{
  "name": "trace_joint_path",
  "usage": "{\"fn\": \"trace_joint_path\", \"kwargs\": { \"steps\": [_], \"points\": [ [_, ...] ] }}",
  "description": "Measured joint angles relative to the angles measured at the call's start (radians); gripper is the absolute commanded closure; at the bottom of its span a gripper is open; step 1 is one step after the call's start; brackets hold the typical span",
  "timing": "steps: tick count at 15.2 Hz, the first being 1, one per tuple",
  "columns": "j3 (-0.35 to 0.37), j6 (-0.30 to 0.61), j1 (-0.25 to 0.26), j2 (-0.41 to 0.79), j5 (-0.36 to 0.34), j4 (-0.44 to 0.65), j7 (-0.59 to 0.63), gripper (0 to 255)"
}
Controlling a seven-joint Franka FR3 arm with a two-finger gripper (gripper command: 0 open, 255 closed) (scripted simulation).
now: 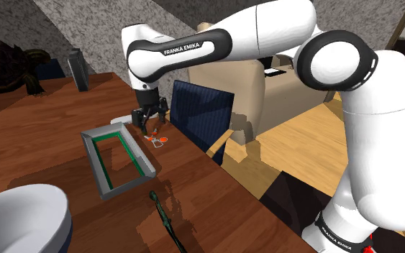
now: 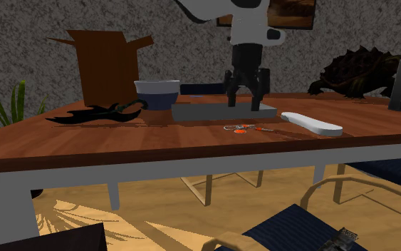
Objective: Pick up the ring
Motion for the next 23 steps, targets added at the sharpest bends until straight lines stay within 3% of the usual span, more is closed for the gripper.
{"fn": "trace_joint_path", "kwargs": {
  "steps": [3, 9, 10, 23],
  "points": [
    [-0.004, -0.010, 0.015, 0.071, -0.013, 0.075, 0.007, 0],
    [-0.007, 0.055, 0.015, 0.092, -0.019, 0.030, 0.012, 0],
    [-0.007, 0.060, 0.014, 0.094, -0.019, 0.027, 0.012, 255],
    [-0.006, 0.042, 0.013, 0.085, -0.017, 0.038, 0.009, 255]
  ]
}}
